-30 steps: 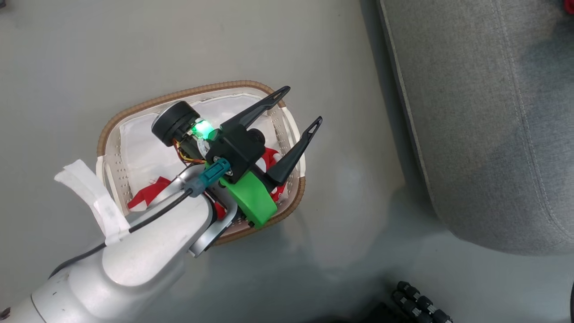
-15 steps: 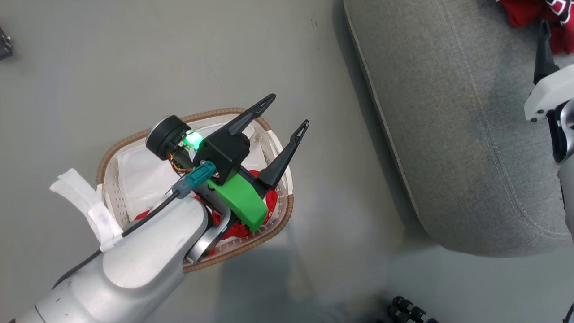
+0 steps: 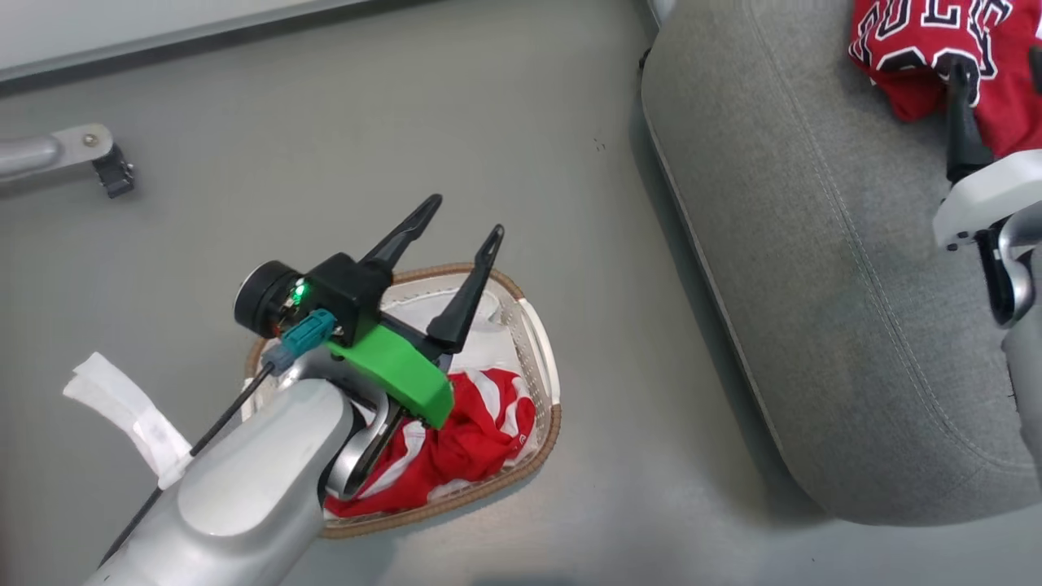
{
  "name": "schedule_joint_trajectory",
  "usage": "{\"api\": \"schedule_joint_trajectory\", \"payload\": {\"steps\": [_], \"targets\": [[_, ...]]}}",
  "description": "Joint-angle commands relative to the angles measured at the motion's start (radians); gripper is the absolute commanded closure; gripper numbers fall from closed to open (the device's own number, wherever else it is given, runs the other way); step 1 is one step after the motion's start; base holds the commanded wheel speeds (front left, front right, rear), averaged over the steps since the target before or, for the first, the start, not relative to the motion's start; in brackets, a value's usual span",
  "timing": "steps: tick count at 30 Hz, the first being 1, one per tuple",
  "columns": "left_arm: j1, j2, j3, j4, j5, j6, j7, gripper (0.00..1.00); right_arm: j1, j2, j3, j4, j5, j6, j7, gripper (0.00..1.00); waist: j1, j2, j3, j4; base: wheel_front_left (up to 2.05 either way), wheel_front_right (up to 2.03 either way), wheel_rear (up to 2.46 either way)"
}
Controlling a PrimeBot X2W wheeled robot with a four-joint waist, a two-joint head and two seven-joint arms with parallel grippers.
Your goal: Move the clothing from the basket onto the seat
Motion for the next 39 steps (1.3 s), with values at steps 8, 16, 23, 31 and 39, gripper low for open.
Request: {"api": "schedule_joint_trajectory", "payload": {"steps": [8, 16, 23, 31, 39], "targets": [[0.180, 0.008, 0.193, 0.026, 0.006, 0.037, -0.008, 0.00, 0.069, 0.083, 0.037, -0.053, 0.026, -0.001, -0.005, 0.00, 0.0001, 0.0000, -0.171, 0.135, 0.00, 0.00, 0.00], [0.363, -0.044, 0.390, 0.018, 0.070, 0.035, -0.008, 0.00, 0.216, 0.154, 0.027, -0.157, 0.031, -0.001, -0.005, 0.00, 0.0001, 0.0000, -0.234, 0.193, 0.00, 0.00, 0.00], [0.509, -0.105, 0.547, 0.003, 0.132, 0.023, -0.008, 0.00, 0.398, 0.238, 0.024, -0.276, 0.023, -0.001, -0.005, 0.00, 0.0001, 0.0000, -0.280, 0.205, 0.00, 0.00, 0.00], [0.645, -0.159, 0.652, -0.030, 0.192, 0.002, -0.008, 0.00, 0.575, 0.284, 0.005, -0.375, 0.011, -0.001, -0.005, 0.00, 0.0001, 0.0000, -0.327, 0.208, 0.00, 0.00, 0.00], [0.727, -0.189, 0.713, -0.032, 0.235, -0.018, -0.008, 0.00, 0.688, 0.287, 0.046, -0.423, 0.049, -0.001, -0.005, 0.00, 0.0001, 0.0000, -0.364, 0.216, 0.00, 0.00, 0.00]]}}
